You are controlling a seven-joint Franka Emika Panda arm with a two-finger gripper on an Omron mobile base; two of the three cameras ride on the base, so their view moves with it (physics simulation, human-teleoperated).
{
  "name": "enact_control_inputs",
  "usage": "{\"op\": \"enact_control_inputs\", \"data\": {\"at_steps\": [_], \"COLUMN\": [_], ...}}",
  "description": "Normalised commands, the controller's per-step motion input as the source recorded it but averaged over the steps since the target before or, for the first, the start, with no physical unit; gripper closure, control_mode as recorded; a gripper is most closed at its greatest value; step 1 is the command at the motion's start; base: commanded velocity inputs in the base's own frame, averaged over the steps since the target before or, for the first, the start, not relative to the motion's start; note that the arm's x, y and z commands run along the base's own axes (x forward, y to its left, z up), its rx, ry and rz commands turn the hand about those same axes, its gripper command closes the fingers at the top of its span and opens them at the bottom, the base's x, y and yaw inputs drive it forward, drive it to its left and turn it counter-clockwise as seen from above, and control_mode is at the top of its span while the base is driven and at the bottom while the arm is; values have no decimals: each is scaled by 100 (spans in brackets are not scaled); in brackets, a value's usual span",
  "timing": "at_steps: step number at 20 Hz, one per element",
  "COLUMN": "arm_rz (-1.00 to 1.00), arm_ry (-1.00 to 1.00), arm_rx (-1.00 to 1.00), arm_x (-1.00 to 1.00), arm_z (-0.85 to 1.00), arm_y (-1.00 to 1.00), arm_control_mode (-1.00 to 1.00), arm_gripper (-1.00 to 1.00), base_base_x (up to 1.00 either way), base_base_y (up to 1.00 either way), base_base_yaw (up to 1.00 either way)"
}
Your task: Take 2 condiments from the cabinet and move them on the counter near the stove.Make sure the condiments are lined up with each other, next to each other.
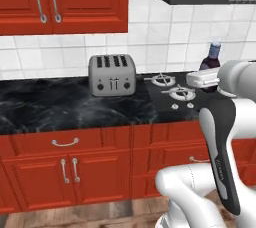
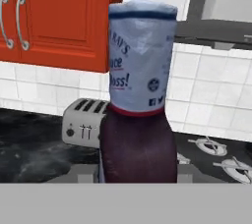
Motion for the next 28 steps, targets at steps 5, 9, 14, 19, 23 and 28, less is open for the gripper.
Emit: {"op": "enact_control_inputs", "data": {"at_steps": [5,9,14,19,23,28], "arm_rz": [0,0,0,0,0,0], "arm_ry": [0,0,0,0,0,0], "arm_rx": [0,0,0,0,0,0], "arm_x": [0,0,0,0,0,0], "arm_z": [0,0,0,0,0,0], "arm_y": [0,0,0,0,0,0], "arm_control_mode": [100,100,100,100,100,100], "arm_gripper": [100,100,100,100,100,100], "base_base_x": [33,63,74,61,34,27], "base_base_y": [91,86,47,11,-39,-35], "base_base_yaw": [0,0,0,0,0,-3]}}
